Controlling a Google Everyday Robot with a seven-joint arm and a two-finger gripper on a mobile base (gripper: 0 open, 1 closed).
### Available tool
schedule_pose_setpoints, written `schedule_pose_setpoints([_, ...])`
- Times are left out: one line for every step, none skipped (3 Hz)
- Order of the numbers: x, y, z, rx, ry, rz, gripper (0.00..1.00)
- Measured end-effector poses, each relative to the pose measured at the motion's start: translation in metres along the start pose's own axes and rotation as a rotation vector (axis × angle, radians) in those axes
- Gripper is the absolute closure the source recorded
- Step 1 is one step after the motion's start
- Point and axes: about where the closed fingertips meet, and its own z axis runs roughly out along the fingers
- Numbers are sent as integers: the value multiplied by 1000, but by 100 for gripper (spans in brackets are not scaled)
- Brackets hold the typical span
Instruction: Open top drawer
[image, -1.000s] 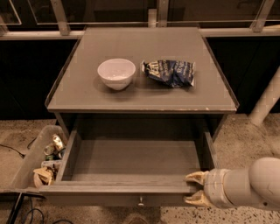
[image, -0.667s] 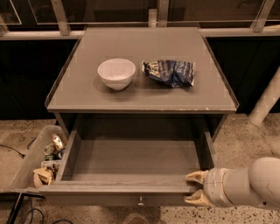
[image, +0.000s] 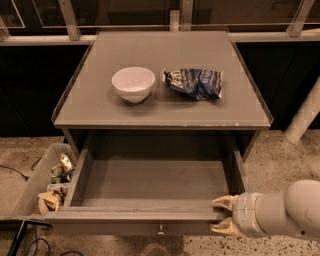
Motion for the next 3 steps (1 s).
schedule_pose_setpoints([0,0,0,0,0,0,12])
schedule_pose_setpoints([0,0,0,0,0,0,0])
schedule_pose_setpoints([0,0,0,0,0,0,0])
